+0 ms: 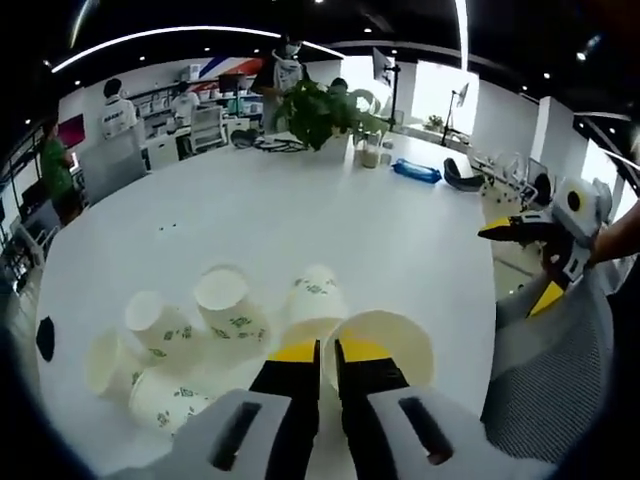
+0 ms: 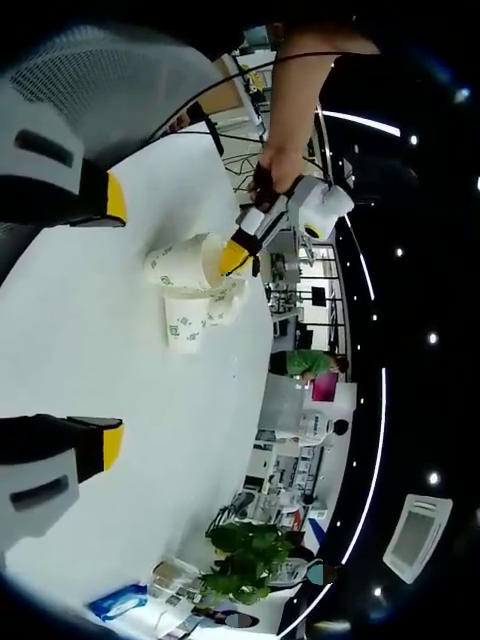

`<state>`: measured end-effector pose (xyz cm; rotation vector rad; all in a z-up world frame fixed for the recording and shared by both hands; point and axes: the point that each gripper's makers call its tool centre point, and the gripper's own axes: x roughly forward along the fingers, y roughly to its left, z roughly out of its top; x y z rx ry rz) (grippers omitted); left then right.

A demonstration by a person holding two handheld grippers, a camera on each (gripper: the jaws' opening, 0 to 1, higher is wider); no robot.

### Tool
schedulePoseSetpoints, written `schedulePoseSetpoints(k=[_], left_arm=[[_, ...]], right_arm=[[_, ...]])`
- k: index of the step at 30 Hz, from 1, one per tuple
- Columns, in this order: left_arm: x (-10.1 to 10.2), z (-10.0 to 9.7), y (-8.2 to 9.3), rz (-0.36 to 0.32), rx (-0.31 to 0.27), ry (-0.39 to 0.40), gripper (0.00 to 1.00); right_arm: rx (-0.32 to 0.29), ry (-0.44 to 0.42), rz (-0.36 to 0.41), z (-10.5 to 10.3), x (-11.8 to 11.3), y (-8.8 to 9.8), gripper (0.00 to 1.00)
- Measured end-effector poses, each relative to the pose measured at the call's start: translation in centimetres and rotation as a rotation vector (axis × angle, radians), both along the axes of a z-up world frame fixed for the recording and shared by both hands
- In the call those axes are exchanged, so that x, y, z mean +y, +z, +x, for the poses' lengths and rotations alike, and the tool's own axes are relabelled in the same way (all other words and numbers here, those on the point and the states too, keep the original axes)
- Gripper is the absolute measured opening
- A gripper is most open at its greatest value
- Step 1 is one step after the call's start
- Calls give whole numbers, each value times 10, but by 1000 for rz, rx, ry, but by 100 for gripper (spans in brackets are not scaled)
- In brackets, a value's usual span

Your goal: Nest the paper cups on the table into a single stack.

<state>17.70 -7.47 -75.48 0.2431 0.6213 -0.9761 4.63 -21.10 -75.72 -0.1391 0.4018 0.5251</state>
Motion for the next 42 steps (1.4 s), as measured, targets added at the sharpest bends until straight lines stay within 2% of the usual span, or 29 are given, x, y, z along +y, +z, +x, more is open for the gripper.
schedulePoseSetpoints(k=[3,10,17,19,24,29,37,42], left_arm=[[2,2,-6,5,-7,8,10],[5,0,-16,5,19,18,9],[8,5,-11,-50,25,37,13],[6,3,-5,-69,18,44,15],[12,11,3,-91,-14,72,22],[19,17,10,-95,-37,107,31],[33,26,9,-87,-50,135,35],[39,26,15,-86,-65,152,37]], right_arm=[[6,1,-3,0,0,-1,76],[9,1,-6,-1,0,-2,75],[12,2,-10,-1,0,-2,75],[13,2,-9,-1,0,-3,75],[13,2,-10,-1,0,-3,74],[12,1,-10,-1,0,-3,74],[15,-1,-10,-1,-1,-4,73],[18,0,-10,-1,-1,-4,73]])
